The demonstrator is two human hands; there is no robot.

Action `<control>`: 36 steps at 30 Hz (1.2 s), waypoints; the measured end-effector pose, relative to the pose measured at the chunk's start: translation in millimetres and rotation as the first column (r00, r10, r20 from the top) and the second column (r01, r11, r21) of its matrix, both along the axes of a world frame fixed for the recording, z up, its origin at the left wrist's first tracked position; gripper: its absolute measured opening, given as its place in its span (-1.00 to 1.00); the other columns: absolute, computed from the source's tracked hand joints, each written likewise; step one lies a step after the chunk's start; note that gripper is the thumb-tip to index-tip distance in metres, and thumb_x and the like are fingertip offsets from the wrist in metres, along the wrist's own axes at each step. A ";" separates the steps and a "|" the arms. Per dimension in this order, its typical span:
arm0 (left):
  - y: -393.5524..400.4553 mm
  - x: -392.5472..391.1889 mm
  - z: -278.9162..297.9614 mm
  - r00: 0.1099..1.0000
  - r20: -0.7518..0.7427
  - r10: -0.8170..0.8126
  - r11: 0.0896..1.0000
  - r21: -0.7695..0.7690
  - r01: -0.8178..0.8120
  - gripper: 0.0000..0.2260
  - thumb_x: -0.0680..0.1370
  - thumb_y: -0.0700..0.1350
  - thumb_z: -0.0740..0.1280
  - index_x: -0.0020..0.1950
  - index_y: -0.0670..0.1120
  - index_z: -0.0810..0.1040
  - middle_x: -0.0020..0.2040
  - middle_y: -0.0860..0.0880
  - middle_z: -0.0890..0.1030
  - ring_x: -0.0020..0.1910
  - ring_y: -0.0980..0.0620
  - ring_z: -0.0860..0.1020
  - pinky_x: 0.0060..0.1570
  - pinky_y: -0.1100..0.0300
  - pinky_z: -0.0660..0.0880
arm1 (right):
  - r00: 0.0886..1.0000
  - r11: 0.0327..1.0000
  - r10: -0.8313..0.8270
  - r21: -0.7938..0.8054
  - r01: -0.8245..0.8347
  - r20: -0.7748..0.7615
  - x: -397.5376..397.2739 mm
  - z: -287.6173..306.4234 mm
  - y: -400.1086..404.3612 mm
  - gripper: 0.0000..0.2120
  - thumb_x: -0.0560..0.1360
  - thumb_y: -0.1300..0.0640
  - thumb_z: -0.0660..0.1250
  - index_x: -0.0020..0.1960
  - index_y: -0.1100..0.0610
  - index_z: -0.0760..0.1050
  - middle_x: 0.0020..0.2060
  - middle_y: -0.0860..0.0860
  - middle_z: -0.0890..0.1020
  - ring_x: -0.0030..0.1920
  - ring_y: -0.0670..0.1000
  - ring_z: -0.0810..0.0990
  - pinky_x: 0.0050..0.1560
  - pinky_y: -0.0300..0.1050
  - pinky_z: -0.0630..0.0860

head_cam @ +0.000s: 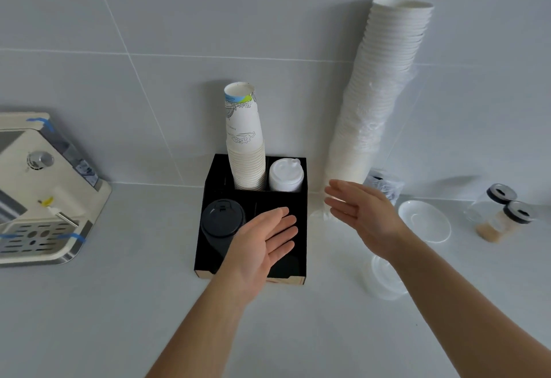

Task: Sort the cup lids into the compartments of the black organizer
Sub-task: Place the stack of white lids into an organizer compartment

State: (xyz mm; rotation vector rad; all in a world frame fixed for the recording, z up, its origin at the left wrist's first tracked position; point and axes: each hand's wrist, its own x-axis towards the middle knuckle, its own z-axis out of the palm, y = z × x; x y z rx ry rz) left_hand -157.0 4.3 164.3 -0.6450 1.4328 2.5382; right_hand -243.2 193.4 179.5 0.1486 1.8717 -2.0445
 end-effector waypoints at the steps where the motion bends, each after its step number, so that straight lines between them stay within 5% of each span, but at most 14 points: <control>1: 2.6 4.8 -1.4 1.000 -0.003 -0.008 1.000 -0.008 0.008 -0.78 0.60 -0.08 0.29 0.18 -0.10 0.61 0.13 -0.11 0.70 0.13 -0.05 0.66 0.15 0.04 0.55 | 1.000 1.000 -0.016 -0.024 0.017 0.010 5.1 -1.4 5.6 -0.65 0.61 0.10 0.29 0.36 0.19 0.51 0.21 0.06 0.66 0.23 0.06 0.63 0.35 0.01 0.48; 6: 19.0 19.3 -7.4 0.999 -0.001 -0.047 0.998 -0.045 0.047 -0.78 0.61 -0.11 0.27 0.19 -0.12 0.61 0.12 -0.10 0.70 0.14 -0.05 0.65 0.21 0.01 0.53 | 0.998 0.996 -0.068 -0.053 0.069 0.017 24.7 -8.9 31.9 -0.81 0.60 0.10 0.32 0.17 0.09 0.61 0.15 0.03 0.71 0.20 0.04 0.66 0.31 0.00 0.51; 20: 92.2 25.3 -46.2 0.972 0.134 -0.192 0.966 -0.147 0.211 -0.80 0.59 -0.08 0.31 0.16 -0.08 0.63 0.10 -0.04 0.71 0.12 -0.01 0.66 0.26 -0.03 0.51 | 0.987 0.988 -0.155 0.033 0.154 0.040 45.1 -41.0 127.5 -0.82 0.60 0.11 0.31 0.15 0.07 0.62 0.18 0.04 0.69 0.20 0.04 0.66 0.31 0.00 0.50; 36: 141.6 4.8 -94.7 0.943 0.300 -0.145 0.971 -0.140 0.194 -0.73 0.56 -0.07 0.37 0.22 -0.13 0.57 0.15 -0.11 0.65 0.17 -0.08 0.61 0.22 0.02 0.51 | 0.967 0.978 -0.201 0.082 0.190 0.156 35.9 -90.2 200.3 -0.75 0.61 0.09 0.31 0.24 0.13 0.57 0.18 0.04 0.67 0.22 0.06 0.63 0.33 0.01 0.48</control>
